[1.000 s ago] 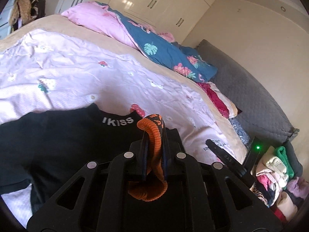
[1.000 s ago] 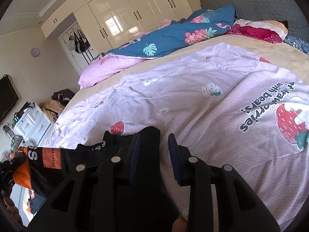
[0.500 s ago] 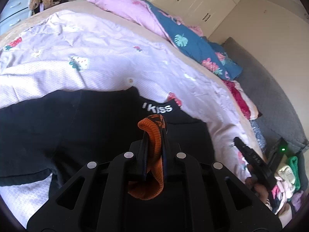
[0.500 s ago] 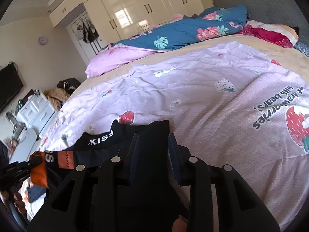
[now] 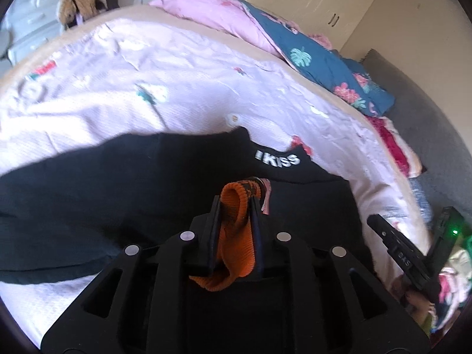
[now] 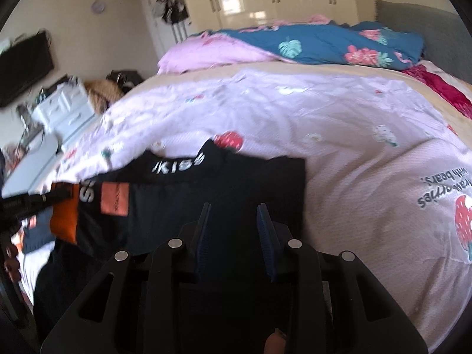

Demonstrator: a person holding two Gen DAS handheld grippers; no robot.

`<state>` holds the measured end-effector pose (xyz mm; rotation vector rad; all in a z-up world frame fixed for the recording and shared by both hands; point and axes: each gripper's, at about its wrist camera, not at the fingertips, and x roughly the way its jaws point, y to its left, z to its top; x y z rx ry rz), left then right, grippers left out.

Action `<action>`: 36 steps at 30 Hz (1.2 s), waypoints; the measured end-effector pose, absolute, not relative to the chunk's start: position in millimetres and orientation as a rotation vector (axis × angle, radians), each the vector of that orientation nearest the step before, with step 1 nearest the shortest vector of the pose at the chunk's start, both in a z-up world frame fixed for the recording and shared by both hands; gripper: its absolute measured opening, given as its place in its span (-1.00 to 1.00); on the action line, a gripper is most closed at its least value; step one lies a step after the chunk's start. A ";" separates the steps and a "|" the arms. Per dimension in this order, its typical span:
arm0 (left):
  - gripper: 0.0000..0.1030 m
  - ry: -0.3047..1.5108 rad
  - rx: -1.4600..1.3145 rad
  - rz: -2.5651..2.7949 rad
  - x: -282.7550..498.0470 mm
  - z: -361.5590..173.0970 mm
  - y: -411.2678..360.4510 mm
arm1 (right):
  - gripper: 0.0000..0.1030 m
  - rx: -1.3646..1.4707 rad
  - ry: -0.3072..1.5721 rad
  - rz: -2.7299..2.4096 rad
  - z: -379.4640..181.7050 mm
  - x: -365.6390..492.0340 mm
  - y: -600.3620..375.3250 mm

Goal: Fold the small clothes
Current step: 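Lay the sleeve flat across the shirt with the left gripper and open it, then move the left gripper to the other sleeve's orange cuff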

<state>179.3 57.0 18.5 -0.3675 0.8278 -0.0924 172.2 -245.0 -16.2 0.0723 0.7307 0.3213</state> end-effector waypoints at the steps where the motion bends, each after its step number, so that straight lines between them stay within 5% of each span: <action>1: -0.77 0.819 -0.349 -0.075 177.8 19.7 57.2 | -0.42 0.059 0.738 0.332 -17.9 171.9 -241.3; 11: -0.59 0.877 -0.271 -0.071 180.6 1.3 39.0 | -0.32 -0.024 0.774 0.367 -30.7 166.8 -217.8; 13: -0.41 0.928 -0.224 -0.067 183.4 -12.4 30.3 | -0.30 -0.030 0.785 0.361 -32.9 166.8 -217.9; 27: -0.38 1.009 -0.236 -0.010 176.7 -46.6 39.2 | -0.07 -0.020 0.953 0.256 -65.8 180.9 -231.8; 32: -0.34 0.989 -0.269 -0.014 169.0 -38.7 45.1 | 0.23 0.005 0.895 0.301 -53.5 169.3 -230.3; 36: 0.09 0.960 -0.263 -0.007 162.6 -27.9 44.7 | 0.64 -0.011 0.828 0.318 -39.5 160.7 -223.5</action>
